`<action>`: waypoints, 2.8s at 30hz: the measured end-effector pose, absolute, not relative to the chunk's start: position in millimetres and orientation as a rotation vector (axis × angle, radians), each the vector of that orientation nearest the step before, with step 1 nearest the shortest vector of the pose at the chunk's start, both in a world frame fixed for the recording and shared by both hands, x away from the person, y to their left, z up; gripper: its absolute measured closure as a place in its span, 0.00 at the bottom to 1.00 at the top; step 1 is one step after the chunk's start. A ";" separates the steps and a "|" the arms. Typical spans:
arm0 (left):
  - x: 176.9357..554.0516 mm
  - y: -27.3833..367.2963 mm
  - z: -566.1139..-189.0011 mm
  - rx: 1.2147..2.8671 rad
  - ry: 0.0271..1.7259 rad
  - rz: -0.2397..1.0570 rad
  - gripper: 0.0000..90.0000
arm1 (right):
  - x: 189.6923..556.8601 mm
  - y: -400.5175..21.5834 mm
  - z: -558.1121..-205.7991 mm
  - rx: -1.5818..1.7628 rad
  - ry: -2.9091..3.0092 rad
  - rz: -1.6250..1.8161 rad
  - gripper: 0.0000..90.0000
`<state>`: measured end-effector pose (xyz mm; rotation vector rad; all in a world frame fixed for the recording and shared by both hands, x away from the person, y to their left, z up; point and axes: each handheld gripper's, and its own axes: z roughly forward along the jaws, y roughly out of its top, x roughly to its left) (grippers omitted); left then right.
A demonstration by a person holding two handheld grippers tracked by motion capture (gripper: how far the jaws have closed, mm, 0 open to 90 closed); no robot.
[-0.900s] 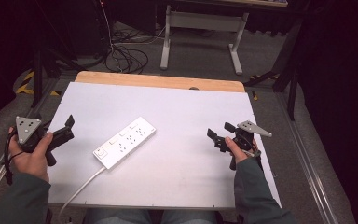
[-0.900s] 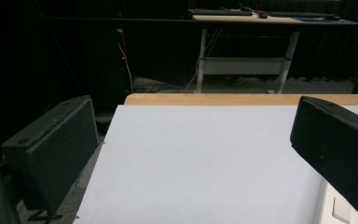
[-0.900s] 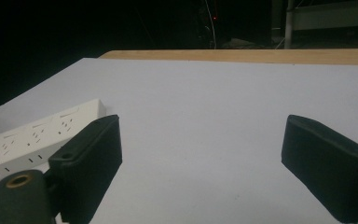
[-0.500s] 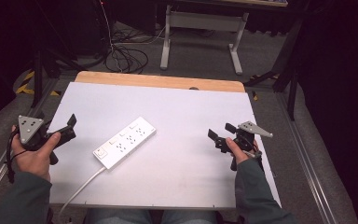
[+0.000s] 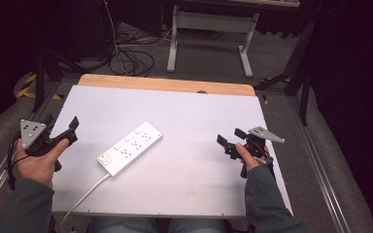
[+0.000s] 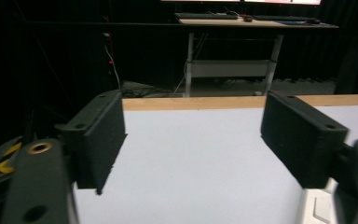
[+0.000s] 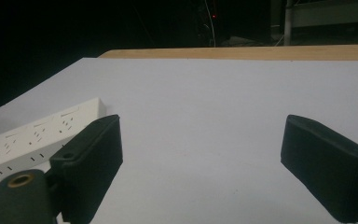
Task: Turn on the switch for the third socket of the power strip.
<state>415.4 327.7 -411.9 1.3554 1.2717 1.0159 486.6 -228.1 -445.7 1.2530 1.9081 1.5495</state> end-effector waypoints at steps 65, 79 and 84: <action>425.6 320.5 -410.6 1.552 1.171 0.887 1.00 | 482.0 -236.3 -448.1 1.284 1.961 1.500 0.16; 438.5 303.0 -409.9 1.628 1.120 0.891 1.00 | 483.6 -232.1 -447.2 1.248 1.996 1.501 0.17; 442.6 294.6 -409.8 1.655 1.107 0.879 1.00 | 484.0 -231.7 -445.7 1.241 1.993 1.501 0.17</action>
